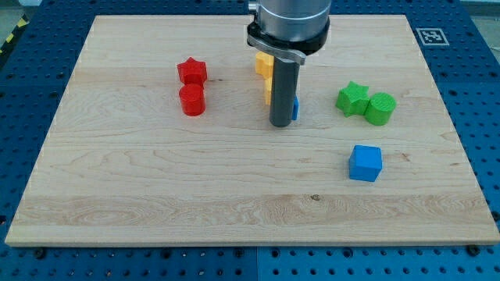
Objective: Place the triangle at the top left of the heart
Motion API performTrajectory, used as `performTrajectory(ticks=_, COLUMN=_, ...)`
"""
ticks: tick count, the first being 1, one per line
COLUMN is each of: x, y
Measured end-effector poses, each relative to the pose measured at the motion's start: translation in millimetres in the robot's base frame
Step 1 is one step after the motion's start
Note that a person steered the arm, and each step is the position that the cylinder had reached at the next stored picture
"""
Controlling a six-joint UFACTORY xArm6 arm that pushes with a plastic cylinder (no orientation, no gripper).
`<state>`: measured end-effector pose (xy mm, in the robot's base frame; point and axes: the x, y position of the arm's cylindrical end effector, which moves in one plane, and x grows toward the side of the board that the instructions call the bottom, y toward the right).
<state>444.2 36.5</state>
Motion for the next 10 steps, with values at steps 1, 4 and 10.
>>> performTrajectory(ticks=1, x=9.8, y=5.6)
performTrajectory(ticks=4, x=-3.6, y=87.2)
performTrajectory(ticks=10, x=-8.5, y=-36.2)
